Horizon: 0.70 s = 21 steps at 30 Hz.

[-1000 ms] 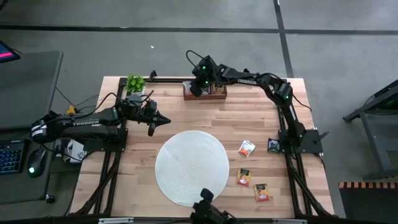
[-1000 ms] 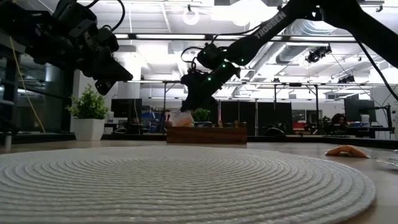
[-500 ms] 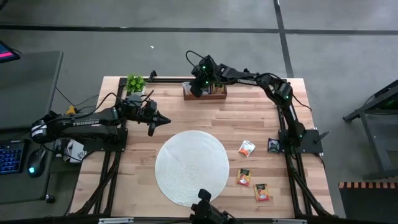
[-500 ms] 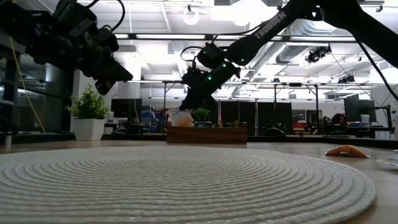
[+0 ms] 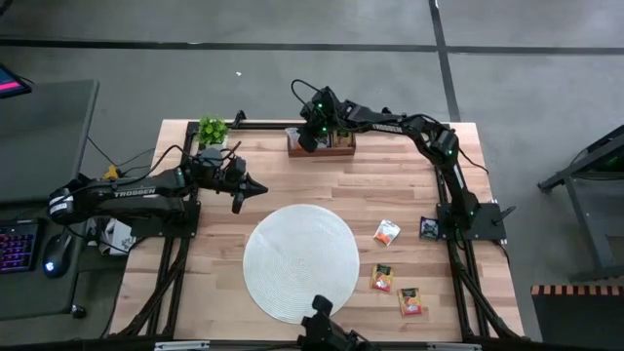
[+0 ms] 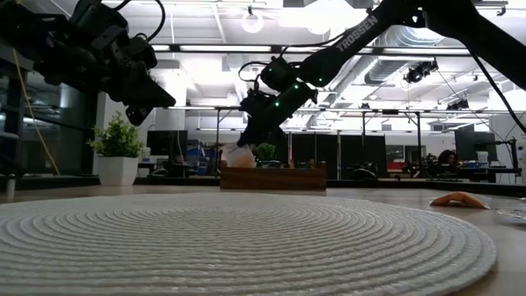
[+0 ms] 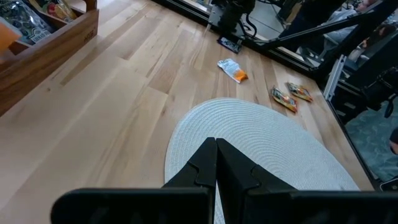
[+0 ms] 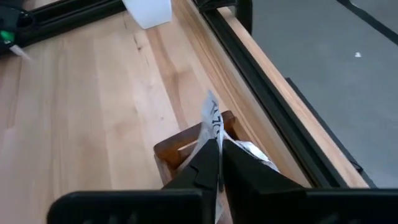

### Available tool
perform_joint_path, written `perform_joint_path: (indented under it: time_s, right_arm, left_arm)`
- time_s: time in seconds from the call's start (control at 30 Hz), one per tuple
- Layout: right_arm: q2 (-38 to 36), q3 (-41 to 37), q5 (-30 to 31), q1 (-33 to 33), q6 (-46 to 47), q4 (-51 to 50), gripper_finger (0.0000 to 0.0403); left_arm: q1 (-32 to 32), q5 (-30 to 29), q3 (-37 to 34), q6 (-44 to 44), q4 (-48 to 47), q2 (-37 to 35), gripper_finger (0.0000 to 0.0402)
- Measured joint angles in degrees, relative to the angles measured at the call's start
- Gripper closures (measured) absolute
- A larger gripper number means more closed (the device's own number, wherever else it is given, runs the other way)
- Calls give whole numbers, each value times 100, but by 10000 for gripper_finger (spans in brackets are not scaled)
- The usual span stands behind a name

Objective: Pick & Place Tea
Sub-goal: Put the white tea bag into the left section of the wooden organizer

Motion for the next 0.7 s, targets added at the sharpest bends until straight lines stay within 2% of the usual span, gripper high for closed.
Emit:
perform_joint_path:
  time_s: [0.4, 0.7]
  right_arm:
    - [0, 0, 155, 0, 38, -3, 290]
    - [0, 234, 49, 0, 18, -53, 262]
  left_arm:
    - [0, 0, 0, 0, -2, 0, 401]
    - [0, -2, 0, 0, 0, 0, 401]
